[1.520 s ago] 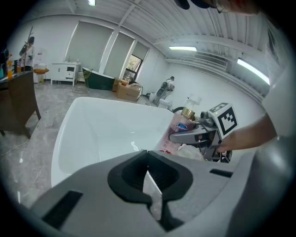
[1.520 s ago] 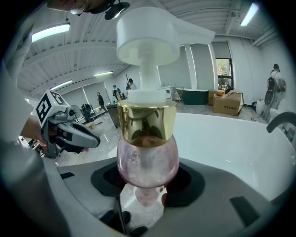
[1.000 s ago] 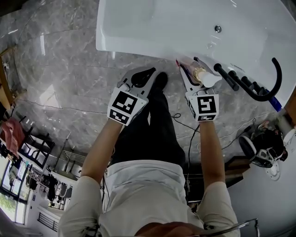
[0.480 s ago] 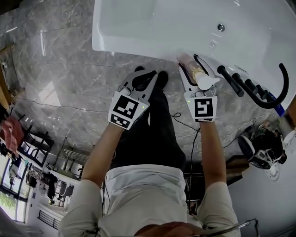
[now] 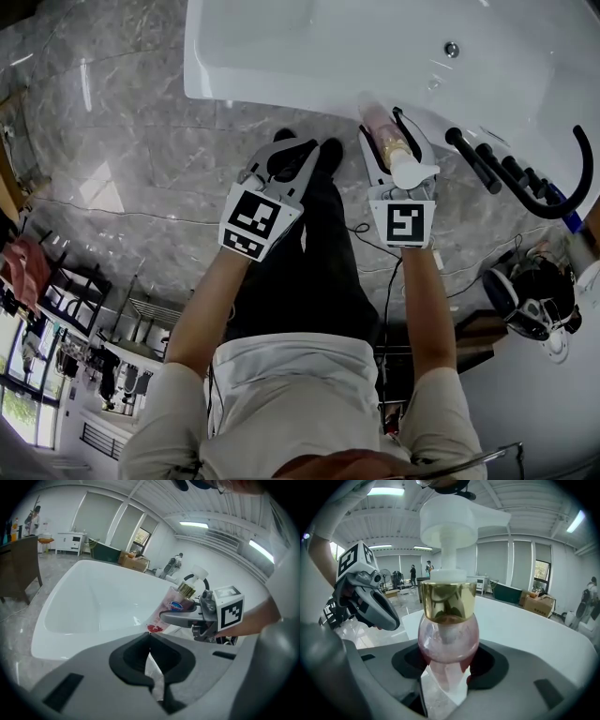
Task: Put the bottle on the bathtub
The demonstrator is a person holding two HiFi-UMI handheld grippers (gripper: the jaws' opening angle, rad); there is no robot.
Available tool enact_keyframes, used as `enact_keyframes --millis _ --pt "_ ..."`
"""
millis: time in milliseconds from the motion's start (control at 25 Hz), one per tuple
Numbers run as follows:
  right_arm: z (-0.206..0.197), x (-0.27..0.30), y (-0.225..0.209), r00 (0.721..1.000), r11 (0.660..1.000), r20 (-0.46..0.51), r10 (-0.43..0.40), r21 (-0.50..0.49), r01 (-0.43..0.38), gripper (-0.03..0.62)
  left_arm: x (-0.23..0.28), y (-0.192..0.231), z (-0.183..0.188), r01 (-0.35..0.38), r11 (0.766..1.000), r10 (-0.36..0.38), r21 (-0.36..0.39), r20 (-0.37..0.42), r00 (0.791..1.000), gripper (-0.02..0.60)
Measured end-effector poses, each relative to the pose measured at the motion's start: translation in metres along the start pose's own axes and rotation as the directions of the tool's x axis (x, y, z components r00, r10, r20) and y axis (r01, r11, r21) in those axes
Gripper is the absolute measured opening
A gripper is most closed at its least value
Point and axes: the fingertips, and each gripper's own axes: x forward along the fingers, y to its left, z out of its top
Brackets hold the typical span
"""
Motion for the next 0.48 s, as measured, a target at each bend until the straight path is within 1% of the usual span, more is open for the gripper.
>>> enact_keyframes --millis 320,400,480 --pt "0.002 -0.001 0.001 1.000 1.000 0.016 -0.007 0.005 0.007 0.243 -0.007 0.000 -0.012 -0.007 1.000 0.008 0.006 -0.017 1.000 0.008" --pt "0.004 -0.003 0.001 0.999 1.000 0.033 -0.013 0.015 0.012 0.244 -0.009 -0.003 -0.013 -0.007 1.000 0.007 0.010 -0.017 1.000 0.008" --pt "0.009 -0.005 0.000 0.997 1.000 0.074 -0.014 0.006 0.013 0.257 -0.012 -0.006 -0.015 -0.009 1.000 0.009 0.015 -0.017 1.000 0.008"
